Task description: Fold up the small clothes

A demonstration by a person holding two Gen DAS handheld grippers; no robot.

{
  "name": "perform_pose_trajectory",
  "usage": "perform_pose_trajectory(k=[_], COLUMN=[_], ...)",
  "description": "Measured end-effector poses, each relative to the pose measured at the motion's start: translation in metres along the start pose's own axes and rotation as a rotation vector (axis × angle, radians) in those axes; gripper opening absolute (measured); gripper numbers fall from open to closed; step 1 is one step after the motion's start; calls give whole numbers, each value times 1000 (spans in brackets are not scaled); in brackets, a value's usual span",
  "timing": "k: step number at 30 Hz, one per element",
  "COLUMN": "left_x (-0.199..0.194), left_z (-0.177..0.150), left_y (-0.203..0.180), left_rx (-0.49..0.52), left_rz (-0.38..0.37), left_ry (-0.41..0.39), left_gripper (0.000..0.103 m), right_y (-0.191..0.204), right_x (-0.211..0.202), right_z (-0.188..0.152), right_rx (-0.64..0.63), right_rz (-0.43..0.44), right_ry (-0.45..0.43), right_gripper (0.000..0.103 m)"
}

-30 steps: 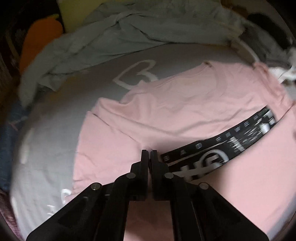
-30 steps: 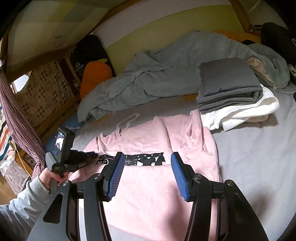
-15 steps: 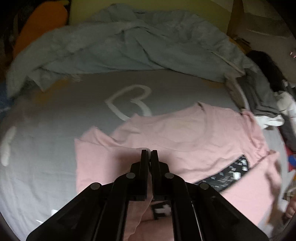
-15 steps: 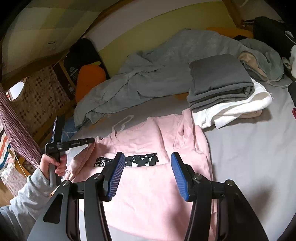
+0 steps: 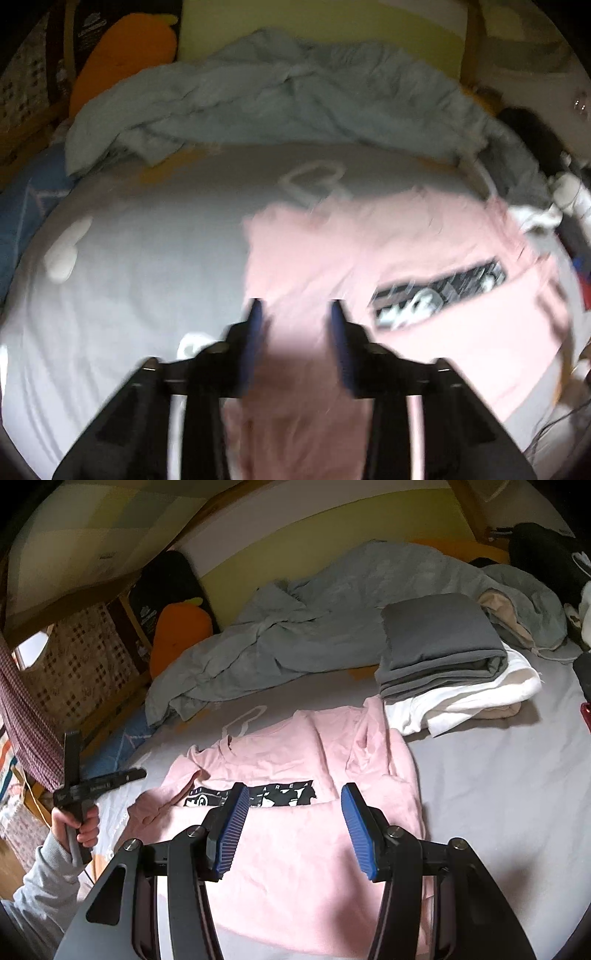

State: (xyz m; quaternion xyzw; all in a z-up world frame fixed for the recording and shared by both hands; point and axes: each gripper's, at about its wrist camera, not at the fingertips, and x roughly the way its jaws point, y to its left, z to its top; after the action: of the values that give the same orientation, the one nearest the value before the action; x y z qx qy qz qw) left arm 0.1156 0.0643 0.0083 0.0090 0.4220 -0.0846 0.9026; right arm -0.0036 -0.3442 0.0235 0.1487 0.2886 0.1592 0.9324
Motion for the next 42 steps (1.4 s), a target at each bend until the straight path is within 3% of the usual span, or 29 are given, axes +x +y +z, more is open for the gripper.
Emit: perform_pose_trajectory(k=[4, 7, 12, 14, 18, 21, 25, 29, 31, 35, 36, 39, 42], left_x=[13, 8, 4, -4, -23, -17, 28, 70, 85, 104, 107, 114, 119], left_z=[-40, -60, -63, -58, -40, -15, 25, 47, 50, 53, 55, 60, 66], left_y=[2, -8, -2, -1, 0, 12, 48, 92, 106, 115, 114, 111, 112], left_rx=[-29, -3, -38, -49, -53, -99, -213, -405, -481, -544, -540, -504, -443], left_rz=[-86, -62, -74, -82, -48, 0, -62, -75, -151, -273, -269, -216, -123], left_ry=[91, 74, 62, 35, -54, -68, 51, 128, 144, 164, 167, 154, 106], left_gripper=[12, 12, 12, 15, 54, 56, 56, 48, 42, 42, 40, 1, 1], right_y=[4, 2, -5, -7, -11, -19, -29, -33, -33, -30, -30, -29, -29], right_x=[2, 4, 6, 4, -7, -14, -15, -17, -19, -15, -13, -3, 2], right_z=[-2, -3, -3, -2, 2, 5, 4, 3, 3, 2, 1, -2, -4], right_rx=[-10, -1, 27, 32, 44, 68, 97, 97, 83, 63, 59, 53, 51], right_rz=[-5, -5, -1, -6, -17, -24, -35, -50, -58, -66, -67, -80, -85], right_ry=[8, 16, 27, 15, -36, -61, -58, -59, -65, -52, -43, -10, 1], right_gripper=[54, 53, 53, 54, 54, 54, 54, 54, 54, 54, 54, 54, 54])
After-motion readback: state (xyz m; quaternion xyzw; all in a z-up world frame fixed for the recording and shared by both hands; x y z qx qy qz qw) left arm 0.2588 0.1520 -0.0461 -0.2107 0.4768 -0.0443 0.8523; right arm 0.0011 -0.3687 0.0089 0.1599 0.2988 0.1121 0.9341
